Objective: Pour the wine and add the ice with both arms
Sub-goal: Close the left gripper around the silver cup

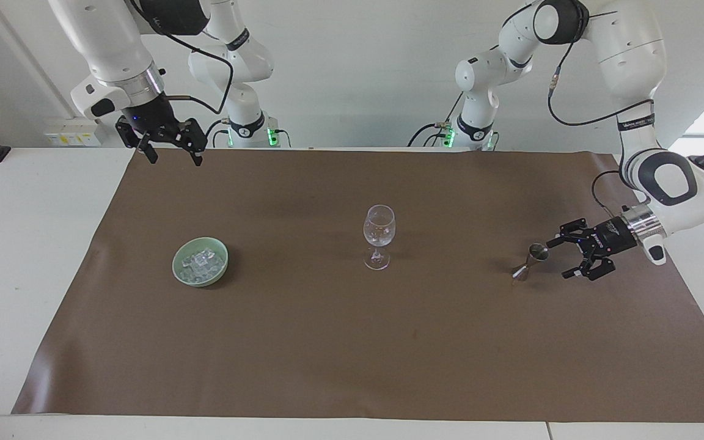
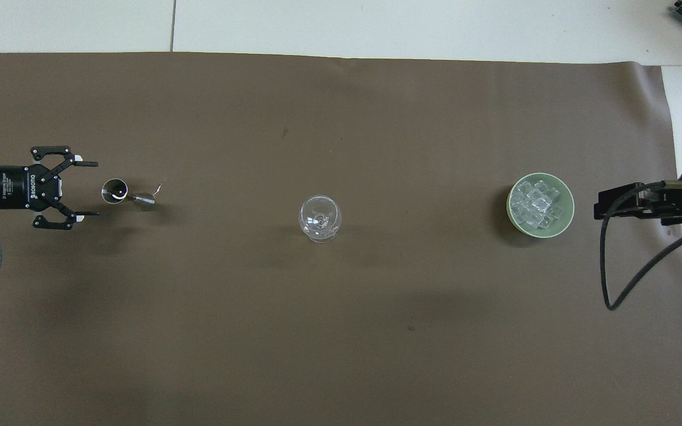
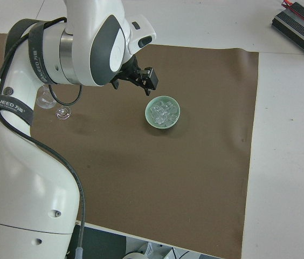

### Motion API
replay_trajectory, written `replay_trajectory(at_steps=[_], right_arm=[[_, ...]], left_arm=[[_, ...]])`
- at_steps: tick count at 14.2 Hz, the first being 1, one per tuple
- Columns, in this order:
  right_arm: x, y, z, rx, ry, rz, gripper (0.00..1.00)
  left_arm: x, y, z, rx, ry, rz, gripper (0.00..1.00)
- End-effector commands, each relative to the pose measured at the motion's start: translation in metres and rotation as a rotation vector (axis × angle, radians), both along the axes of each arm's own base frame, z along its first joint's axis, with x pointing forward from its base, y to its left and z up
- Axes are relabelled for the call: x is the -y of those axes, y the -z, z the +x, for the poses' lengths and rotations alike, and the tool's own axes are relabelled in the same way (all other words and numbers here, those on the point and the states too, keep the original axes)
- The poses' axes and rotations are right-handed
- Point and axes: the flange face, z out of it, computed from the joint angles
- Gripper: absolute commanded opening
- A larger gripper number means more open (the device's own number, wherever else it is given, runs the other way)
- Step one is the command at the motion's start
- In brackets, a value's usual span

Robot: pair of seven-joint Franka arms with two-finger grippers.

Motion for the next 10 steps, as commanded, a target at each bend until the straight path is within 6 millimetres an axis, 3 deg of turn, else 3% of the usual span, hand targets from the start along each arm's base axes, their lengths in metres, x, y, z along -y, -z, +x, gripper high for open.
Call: replay_trajectory(at_steps=[1,10], right_arm=[[0.001,-0.001,-0.004,0.009,-0.024,0.008,1.00],[0.001,-0.001,-0.004,0.009,-0.024,0.008,1.00]], left_arm=[[-0.008,0.010,-0.019,-0.013,-0.069,-0.029,1.00],[-0.016,0.050,-0.038,-0.062,-0.210,-0.182,1.00]])
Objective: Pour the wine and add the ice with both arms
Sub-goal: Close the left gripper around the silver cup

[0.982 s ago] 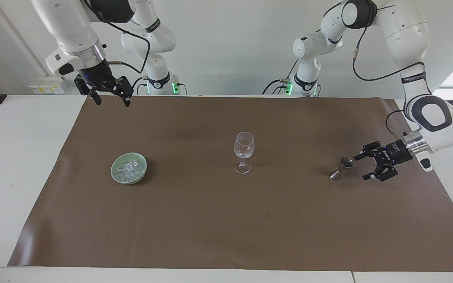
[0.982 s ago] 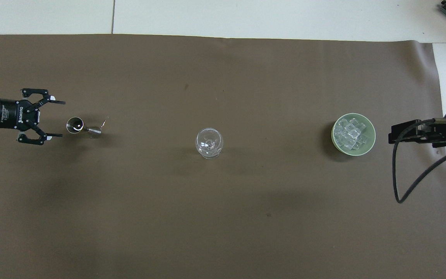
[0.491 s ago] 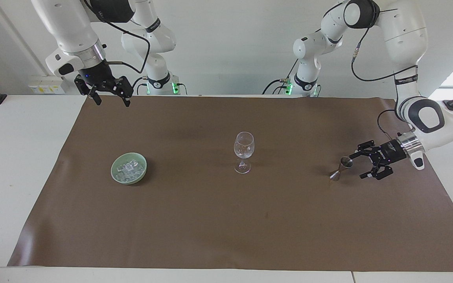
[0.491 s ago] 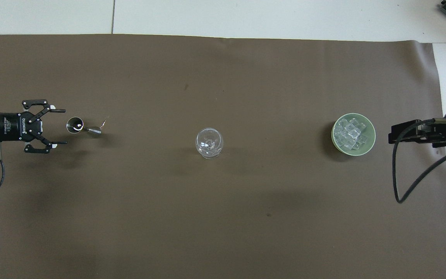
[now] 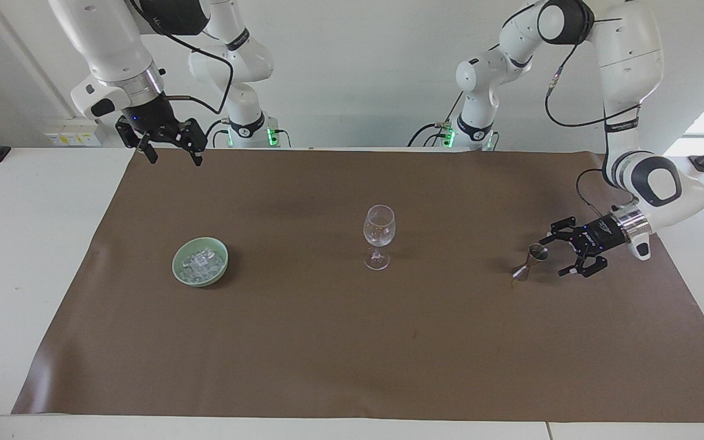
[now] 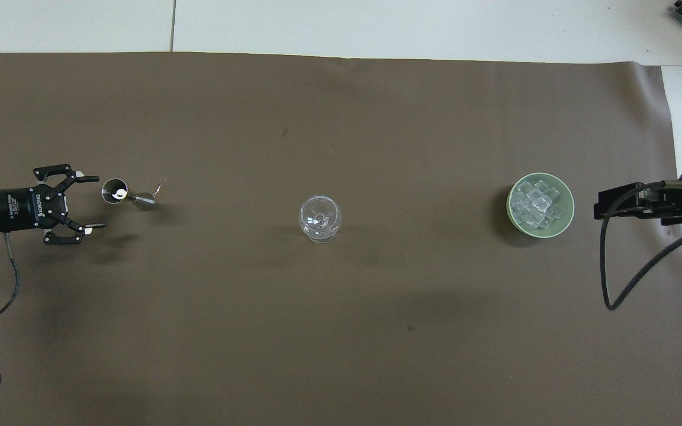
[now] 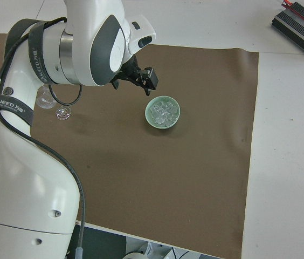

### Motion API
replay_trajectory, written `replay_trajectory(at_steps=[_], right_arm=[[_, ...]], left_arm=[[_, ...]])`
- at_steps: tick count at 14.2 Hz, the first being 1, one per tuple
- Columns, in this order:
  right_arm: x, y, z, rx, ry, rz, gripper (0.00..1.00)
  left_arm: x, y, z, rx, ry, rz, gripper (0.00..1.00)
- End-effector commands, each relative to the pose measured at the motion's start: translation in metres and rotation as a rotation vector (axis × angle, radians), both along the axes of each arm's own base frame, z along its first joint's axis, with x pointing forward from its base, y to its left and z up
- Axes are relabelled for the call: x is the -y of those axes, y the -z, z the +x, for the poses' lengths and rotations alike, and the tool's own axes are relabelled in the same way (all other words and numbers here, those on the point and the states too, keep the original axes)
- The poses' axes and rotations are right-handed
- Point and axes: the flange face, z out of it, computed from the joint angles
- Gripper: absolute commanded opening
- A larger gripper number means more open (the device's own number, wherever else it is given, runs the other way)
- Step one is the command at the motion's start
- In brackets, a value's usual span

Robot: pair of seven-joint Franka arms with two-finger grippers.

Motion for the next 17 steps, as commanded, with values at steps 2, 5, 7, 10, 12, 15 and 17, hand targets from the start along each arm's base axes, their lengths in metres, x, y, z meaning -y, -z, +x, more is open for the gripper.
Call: replay_trajectory(at_steps=[2,5,7,10,12,15,17], right_arm=[[0.001,-0.001,-0.004,0.009,-0.024,0.008,1.00],[0.001,-0.001,-0.004,0.009,-0.024,0.008,1.00],[0.001,-0.001,-0.004,0.009,-0.024,0.008,1.00],[0.001,-0.001,-0.004,0.009,-0.024,0.008,1.00],[0.001,-0.001,-0.004,0.009,-0.024,0.008,1.00],[0.001,-0.001,-0.004,0.009,-0.024,0.008,1.00],[0.001,-0.001,-0.004,0.009,-0.024,0.008,1.00]], left_arm=[[0.009,0.025,-0.011,-0.019,-0.088,-0.087,1.00],[0.015,0.036,-0.014,-0.010,-0.111,-0.128,1.00],[0.031,0.040,-0.010,-0.013,-0.116,-0.160,1.00],[0.034,0.039,-0.009,-0.009,-0.125,-0.183,1.00],[0.035,0.040,-0.011,0.013,-0.115,-0.200,1.00],[0.044,0.056,-0.025,0.036,-0.127,-0.242,1.00],[0.047,0.053,-0.024,0.043,-0.133,-0.267,1.00]])
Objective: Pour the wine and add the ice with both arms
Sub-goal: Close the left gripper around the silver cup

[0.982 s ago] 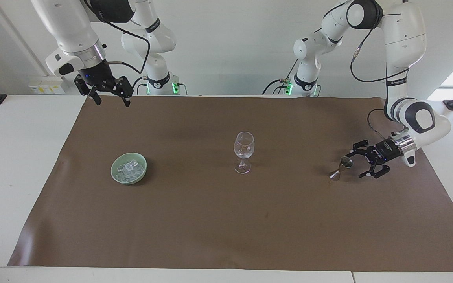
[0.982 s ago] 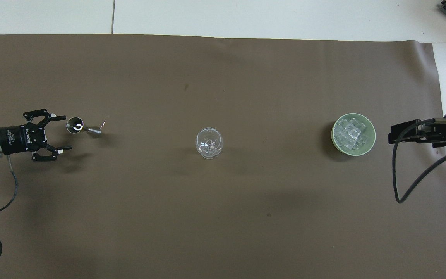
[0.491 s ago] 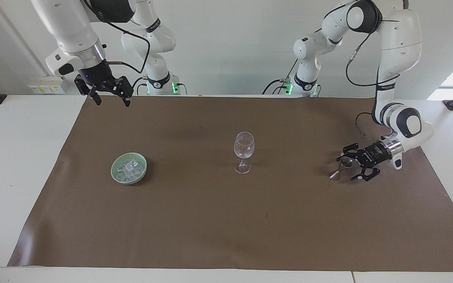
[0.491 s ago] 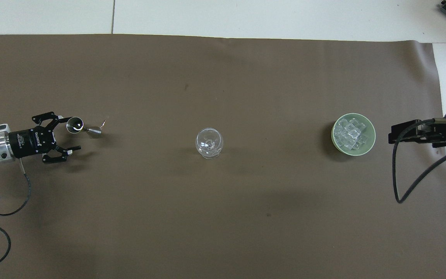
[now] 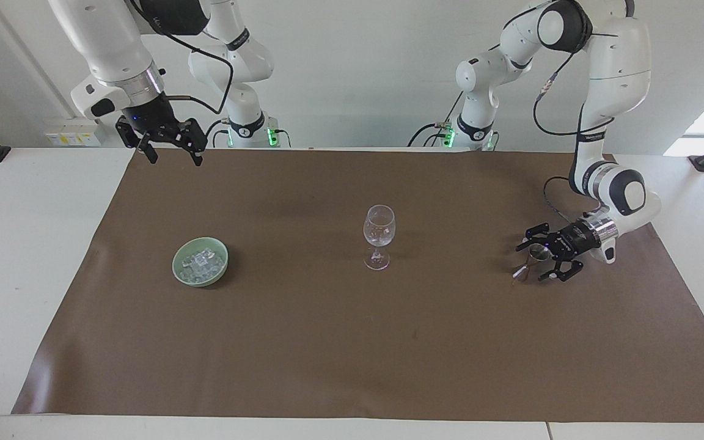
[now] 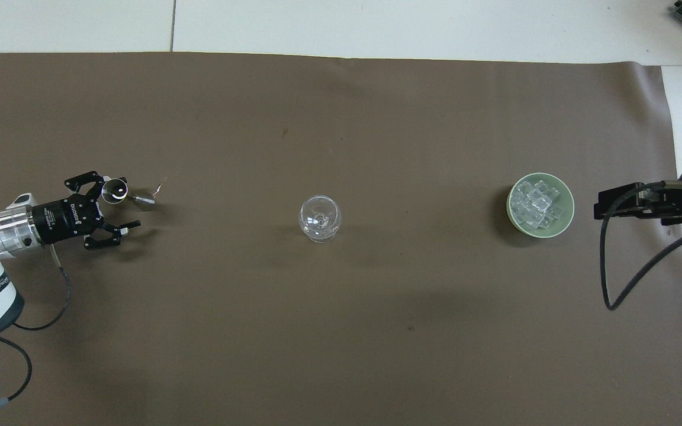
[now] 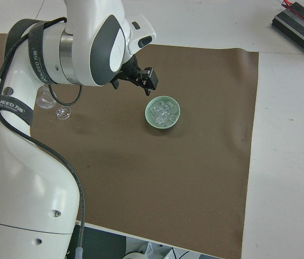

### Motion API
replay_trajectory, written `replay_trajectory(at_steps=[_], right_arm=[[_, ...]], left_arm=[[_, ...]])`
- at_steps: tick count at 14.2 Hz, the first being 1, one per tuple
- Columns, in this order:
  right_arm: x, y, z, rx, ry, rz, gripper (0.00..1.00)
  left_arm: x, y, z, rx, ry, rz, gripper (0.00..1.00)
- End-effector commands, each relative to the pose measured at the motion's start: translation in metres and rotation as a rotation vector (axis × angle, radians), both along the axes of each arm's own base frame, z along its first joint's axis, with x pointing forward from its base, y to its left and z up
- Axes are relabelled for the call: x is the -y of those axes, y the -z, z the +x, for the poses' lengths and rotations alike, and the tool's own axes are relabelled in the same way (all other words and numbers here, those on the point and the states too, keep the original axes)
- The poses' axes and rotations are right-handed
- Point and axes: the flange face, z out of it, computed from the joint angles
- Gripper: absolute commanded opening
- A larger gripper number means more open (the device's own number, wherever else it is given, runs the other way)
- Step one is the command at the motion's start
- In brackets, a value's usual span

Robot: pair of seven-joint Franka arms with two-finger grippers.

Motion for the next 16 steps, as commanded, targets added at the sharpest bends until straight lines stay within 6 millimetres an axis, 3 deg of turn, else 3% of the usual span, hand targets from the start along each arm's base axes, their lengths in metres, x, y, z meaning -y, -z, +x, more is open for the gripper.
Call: replay_trajectory(at_steps=[1,10,16], right_arm=[[0.001,-0.001,-0.004,0.009,-0.024,0.008,1.00],[0.001,-0.001,-0.004,0.009,-0.024,0.008,1.00],[0.001,-0.001,-0.004,0.009,-0.024,0.008,1.00]], left_arm=[[0.005,0.002,-0.004,0.019,-0.016,-0.053,1.00],[0.006,0.017,-0.006,0.008,-0.053,-0.131,0.94],[0.007,0.016,-0.005,0.022,-0.066,-0.171,0.91]])
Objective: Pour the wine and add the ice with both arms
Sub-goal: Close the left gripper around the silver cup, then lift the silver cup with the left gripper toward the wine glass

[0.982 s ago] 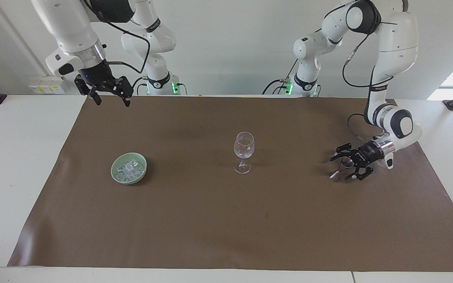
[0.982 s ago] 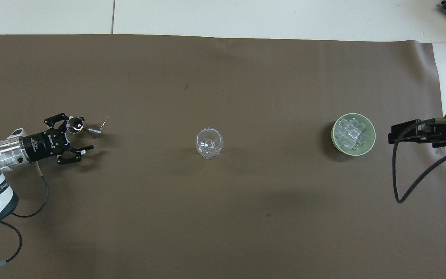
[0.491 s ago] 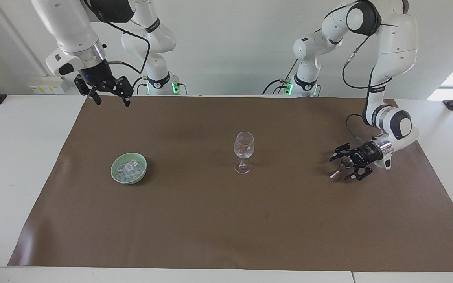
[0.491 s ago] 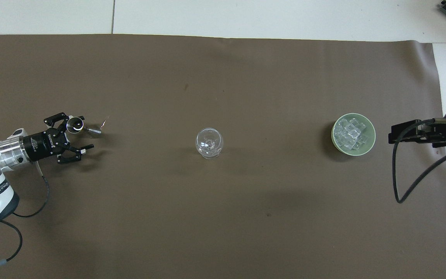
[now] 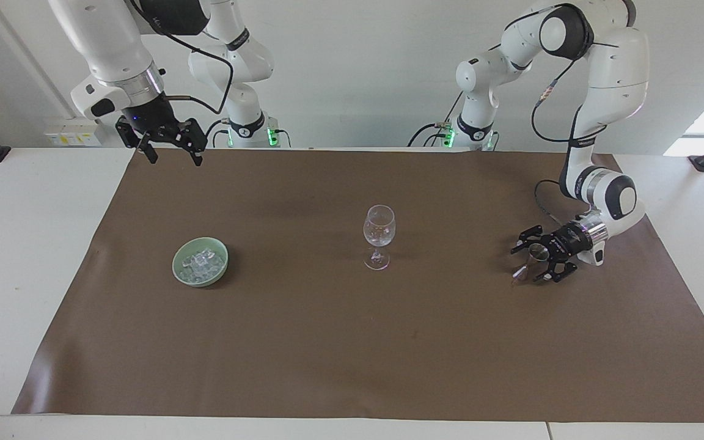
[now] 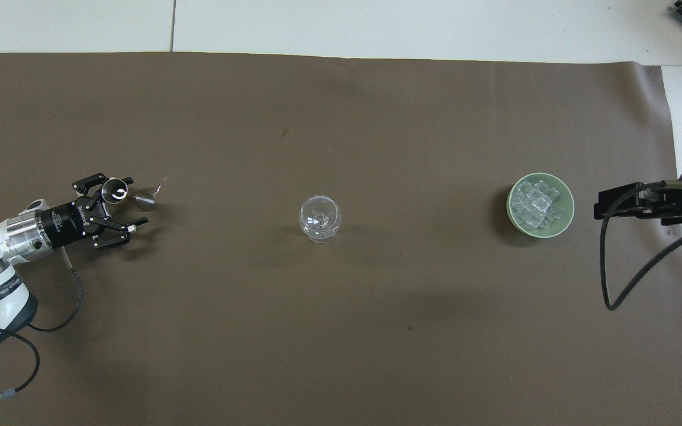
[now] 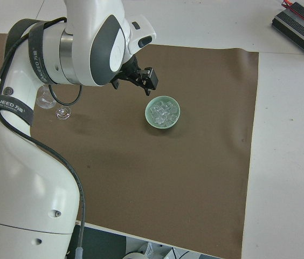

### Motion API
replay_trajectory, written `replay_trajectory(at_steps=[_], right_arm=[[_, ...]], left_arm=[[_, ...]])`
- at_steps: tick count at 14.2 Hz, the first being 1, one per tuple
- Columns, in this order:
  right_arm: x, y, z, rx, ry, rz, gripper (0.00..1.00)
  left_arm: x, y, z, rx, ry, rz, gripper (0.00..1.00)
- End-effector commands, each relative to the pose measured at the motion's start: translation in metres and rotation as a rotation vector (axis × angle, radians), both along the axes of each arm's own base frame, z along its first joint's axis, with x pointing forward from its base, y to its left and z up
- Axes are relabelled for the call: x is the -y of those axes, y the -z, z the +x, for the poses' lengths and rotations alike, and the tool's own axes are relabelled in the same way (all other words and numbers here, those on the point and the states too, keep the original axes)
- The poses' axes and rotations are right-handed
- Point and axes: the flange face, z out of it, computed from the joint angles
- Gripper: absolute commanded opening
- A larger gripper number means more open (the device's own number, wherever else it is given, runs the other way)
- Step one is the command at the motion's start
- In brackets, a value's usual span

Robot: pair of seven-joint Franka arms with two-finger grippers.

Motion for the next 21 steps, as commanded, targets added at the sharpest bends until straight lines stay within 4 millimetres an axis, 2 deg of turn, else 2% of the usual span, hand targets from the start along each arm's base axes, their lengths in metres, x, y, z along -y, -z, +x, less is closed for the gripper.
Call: replay_trajectory(at_steps=[1,4,9,11,14,15,16,20,21], right_arm=[[0.001,-0.001,-0.004,0.009,-0.024,0.008,1.00],[0.001,-0.001,-0.004,0.009,-0.024,0.008,1.00],[0.001,-0.001,-0.004,0.009,-0.024,0.008,1.00],[0.001,-0.001,-0.004,0.009,-0.024,0.008,1.00],[0.001,-0.001,-0.004,0.009,-0.024,0.008,1.00],[0.001,-0.001,-0.004,0.009,-0.024,0.008,1.00],[0.001,-0.001,-0.004,0.009,-0.024,0.008,1.00],[0.001,-0.001,-0.004,0.009,-0.024,0.008,1.00],[0.001,-0.001,-0.004,0.009,-0.024,0.008,1.00]], left_arm=[[0.001,0.004,-0.005,0.019,-0.010,-0.032,0.90],[0.005,0.006,-0.005,0.025,-0.022,-0.040,0.88],[-0.001,0.010,-0.005,0.028,-0.062,-0.062,0.83],[-0.001,0.011,-0.005,0.027,-0.067,-0.063,0.74],[-0.002,0.013,-0.008,0.021,-0.106,-0.087,0.67],[-0.003,0.014,-0.008,0.019,-0.108,-0.085,0.62],[-0.004,0.013,-0.008,0.020,-0.110,-0.085,0.53],[-0.014,0.015,-0.013,0.013,-0.136,-0.089,0.00],[-0.018,0.015,-0.013,0.013,-0.144,-0.088,0.00]])
